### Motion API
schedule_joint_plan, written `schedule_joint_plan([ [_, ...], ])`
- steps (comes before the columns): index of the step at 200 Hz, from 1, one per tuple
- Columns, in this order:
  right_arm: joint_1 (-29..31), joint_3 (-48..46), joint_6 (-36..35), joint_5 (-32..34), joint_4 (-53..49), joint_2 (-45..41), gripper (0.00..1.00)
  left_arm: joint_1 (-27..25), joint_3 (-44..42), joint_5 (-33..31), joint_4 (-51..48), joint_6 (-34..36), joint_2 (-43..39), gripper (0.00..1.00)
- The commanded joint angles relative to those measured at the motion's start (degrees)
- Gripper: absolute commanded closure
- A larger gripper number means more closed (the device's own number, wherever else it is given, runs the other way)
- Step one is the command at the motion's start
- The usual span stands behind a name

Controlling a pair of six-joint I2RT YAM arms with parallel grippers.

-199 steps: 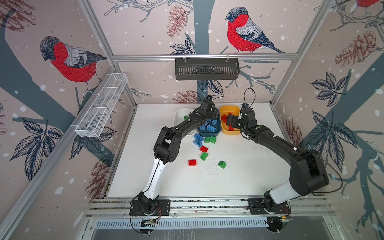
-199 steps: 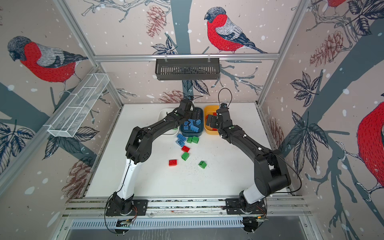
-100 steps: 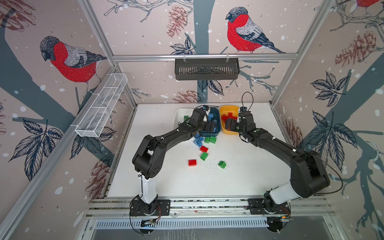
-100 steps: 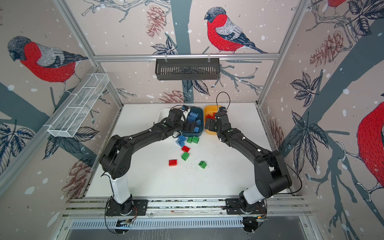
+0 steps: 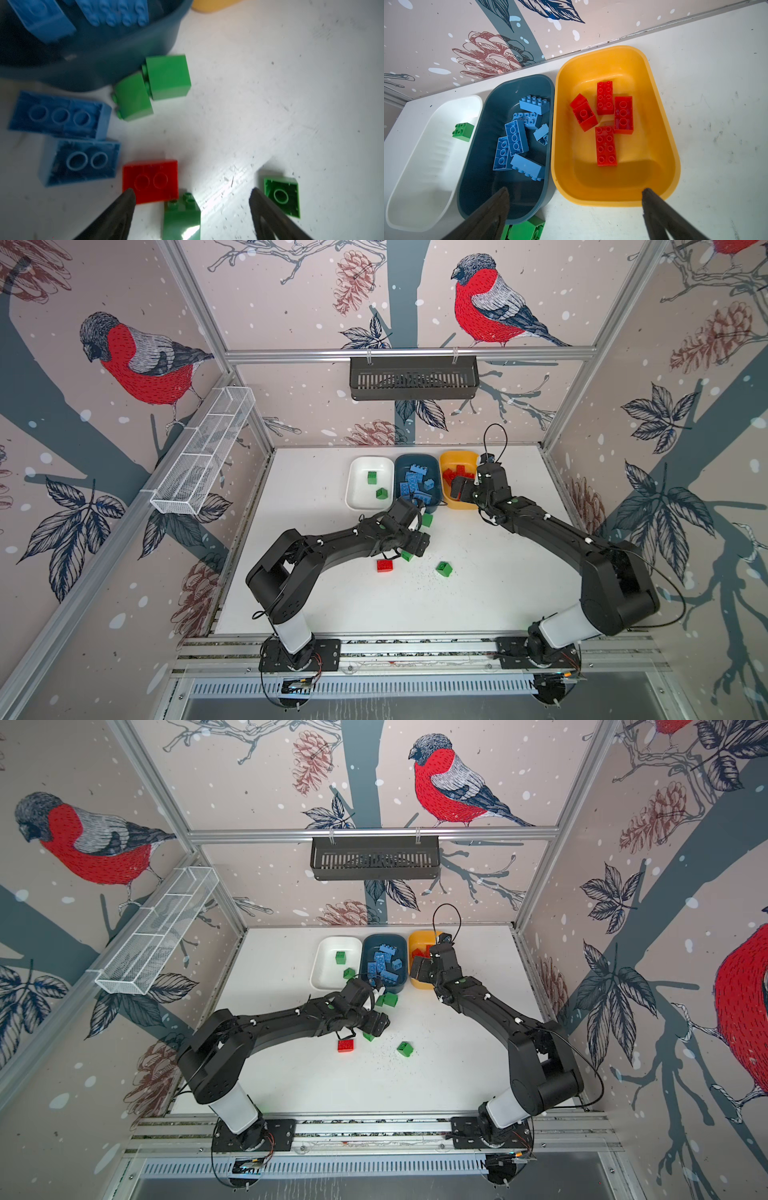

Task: Sort the legos into containers by color
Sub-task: 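Open the left gripper over the teal bin and return it to the pile, then close the left gripper on a green 2x2 brick in the pile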

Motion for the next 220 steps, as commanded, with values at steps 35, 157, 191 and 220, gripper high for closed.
schedule_joint_plan([
  [35,0.4,0.6,0.8,0.3,2.1,0.6,0.00,-2.1,-0.6,-1.6,-3.5,-2.3,1.9,0.31],
  [157,1.2,1.4,0.6,-0.1,1.9,1.7,0.01,-2.2,-2.5,-7.9,-3.1,-5.8,0.5,0.63],
  [191,2.2,0.9,0.4,0.1,2.2,1.7,0.00,1.5,1.9,-7.8,-4.9,-8.0,-2.9,0.66],
  [220,3.9,-1.1,1.6,0.3,3.5,1.3,0.01,7.9,4.3,-7.7,-3.4,-11.2,-4.8,0.66],
])
